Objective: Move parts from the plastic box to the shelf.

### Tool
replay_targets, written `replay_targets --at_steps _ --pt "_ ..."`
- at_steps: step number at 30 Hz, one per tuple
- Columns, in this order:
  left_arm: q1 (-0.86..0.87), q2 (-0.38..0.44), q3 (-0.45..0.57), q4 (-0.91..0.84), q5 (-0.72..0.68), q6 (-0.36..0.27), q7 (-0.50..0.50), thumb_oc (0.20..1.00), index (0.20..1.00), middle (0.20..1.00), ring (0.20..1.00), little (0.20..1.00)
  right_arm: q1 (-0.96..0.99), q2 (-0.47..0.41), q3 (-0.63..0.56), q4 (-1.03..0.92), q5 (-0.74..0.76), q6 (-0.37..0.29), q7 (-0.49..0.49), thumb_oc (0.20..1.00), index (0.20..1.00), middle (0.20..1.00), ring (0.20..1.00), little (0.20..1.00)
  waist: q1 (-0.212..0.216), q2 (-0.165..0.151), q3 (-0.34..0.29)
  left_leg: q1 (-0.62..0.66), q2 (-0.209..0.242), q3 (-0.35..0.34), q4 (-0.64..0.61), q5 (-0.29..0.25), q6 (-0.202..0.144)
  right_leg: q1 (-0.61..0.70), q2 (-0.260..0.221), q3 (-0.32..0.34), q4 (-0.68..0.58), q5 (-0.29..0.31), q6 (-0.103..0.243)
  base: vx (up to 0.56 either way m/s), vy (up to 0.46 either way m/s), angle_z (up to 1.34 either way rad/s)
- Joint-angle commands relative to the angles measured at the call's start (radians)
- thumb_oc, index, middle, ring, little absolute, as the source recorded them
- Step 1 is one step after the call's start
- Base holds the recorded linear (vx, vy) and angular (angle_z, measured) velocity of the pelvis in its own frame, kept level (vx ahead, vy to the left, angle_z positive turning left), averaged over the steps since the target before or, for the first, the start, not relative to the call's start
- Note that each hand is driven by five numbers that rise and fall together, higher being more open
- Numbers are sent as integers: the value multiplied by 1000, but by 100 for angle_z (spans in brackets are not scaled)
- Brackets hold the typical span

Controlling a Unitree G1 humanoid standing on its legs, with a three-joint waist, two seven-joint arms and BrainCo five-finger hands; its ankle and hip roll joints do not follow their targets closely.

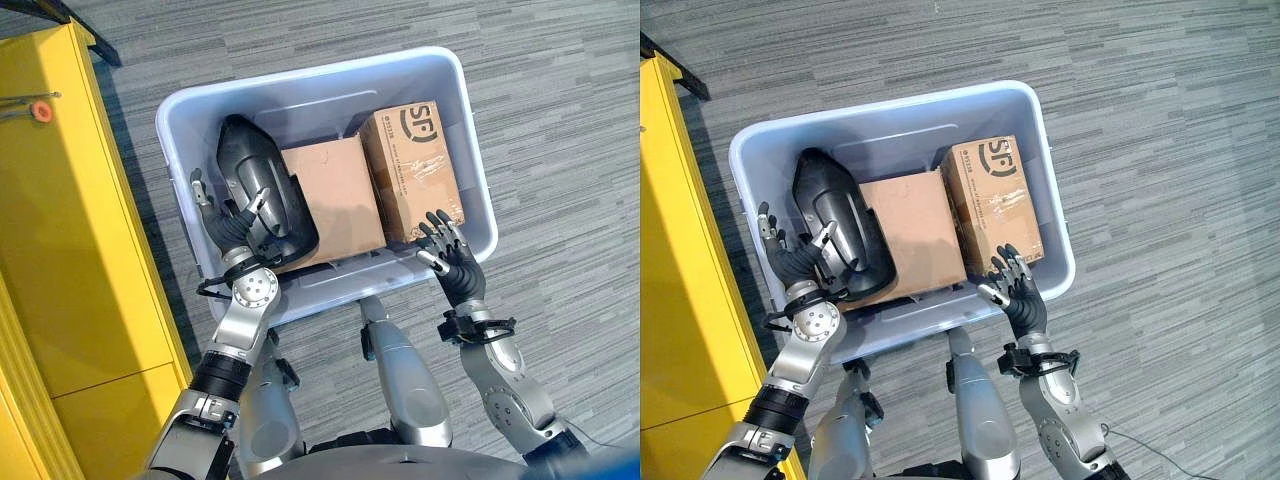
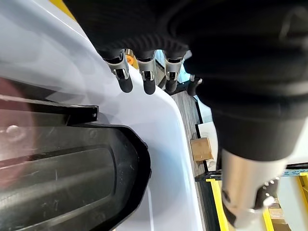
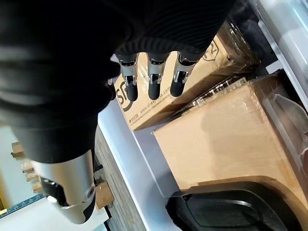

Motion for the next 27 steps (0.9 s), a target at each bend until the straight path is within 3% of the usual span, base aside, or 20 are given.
replay_targets --at_steps 1,18,27 --pt "-20 20 2 16 61 -50 21 1000 1000 1000 1000 1000 2 -36 -28 -98 15 -73 -6 1000 1000 1000 1000 1000 -3 -14 -21 -15 85 -75 17 73 -54 -56 -70 -70 112 -88 83 0 0 0" --pt "-46 6 -19 95 31 -38 55 1000 1000 1000 1000 1000 -3 -43 -9 -113 18 -90 -29 1000 1000 1000 1000 1000 -6 -29 15 -92 84 -102 25 82 -53 -117 -63 -74 113 -78 76 -1 -9 4" --pt "-76 -6 25 146 -20 -59 123 1000 1000 1000 1000 1000 -7 -44 8 -118 21 -101 -43 1000 1000 1000 1000 1000 -16 -45 36 -133 85 -108 30 87 -55 -160 -52 -64 114 -68 76 0 0 0"
